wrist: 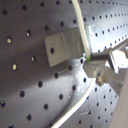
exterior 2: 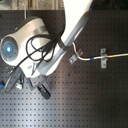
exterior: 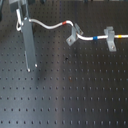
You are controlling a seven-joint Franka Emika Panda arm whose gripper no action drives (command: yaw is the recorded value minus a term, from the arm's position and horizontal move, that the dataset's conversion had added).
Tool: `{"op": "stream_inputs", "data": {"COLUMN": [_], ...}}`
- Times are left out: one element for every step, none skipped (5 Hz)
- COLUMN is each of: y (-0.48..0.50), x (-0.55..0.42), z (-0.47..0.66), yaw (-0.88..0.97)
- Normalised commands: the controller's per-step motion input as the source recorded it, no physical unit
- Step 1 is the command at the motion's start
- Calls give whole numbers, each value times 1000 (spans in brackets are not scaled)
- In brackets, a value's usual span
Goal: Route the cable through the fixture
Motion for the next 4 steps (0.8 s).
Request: {"op": "stream_inputs", "data": {"y": [1,-59,-1,0], "x": [7,-54,-4,0], "z": [328,42,0,4], "yaw": [229,400,31,11]}}
